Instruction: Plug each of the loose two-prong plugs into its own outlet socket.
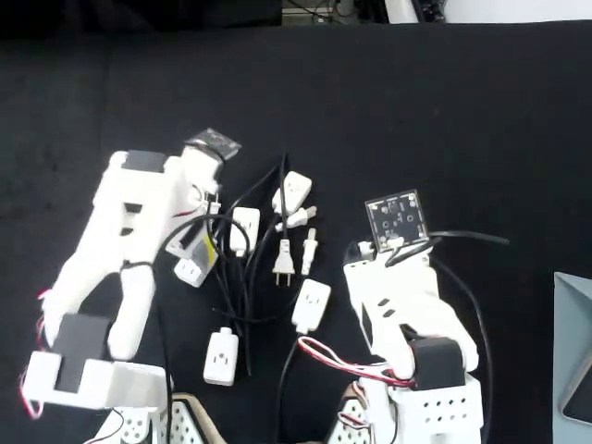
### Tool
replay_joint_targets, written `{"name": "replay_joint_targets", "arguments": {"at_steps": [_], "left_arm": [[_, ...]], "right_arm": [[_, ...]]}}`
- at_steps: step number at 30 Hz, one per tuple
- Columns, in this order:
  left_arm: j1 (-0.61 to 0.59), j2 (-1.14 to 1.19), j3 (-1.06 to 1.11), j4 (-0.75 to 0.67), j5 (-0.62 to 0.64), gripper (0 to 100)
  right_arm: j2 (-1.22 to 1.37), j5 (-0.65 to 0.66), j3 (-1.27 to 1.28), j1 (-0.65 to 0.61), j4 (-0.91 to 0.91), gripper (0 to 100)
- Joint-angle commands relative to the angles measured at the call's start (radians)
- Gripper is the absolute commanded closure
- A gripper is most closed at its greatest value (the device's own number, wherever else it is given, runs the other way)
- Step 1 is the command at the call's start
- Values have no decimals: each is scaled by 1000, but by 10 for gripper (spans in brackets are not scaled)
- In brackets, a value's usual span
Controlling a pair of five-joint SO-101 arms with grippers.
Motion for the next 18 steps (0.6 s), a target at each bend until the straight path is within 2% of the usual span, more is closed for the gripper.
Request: {"name": "replay_joint_targets", "arguments": {"at_steps": [1,5,12,18], "left_arm": [[-48,-84,-27,46,-54,777],[-48,-94,77,-9,-64,777],[-51,-94,298,-256,-63,773],[-117,-94,351,-356,-64,775]], "right_arm": [[-12,8,-16,-21,3,985],[-12,8,-18,-21,2,985],[-8,8,-13,-21,3,985],[-8,8,-10,-21,3,985]]}}
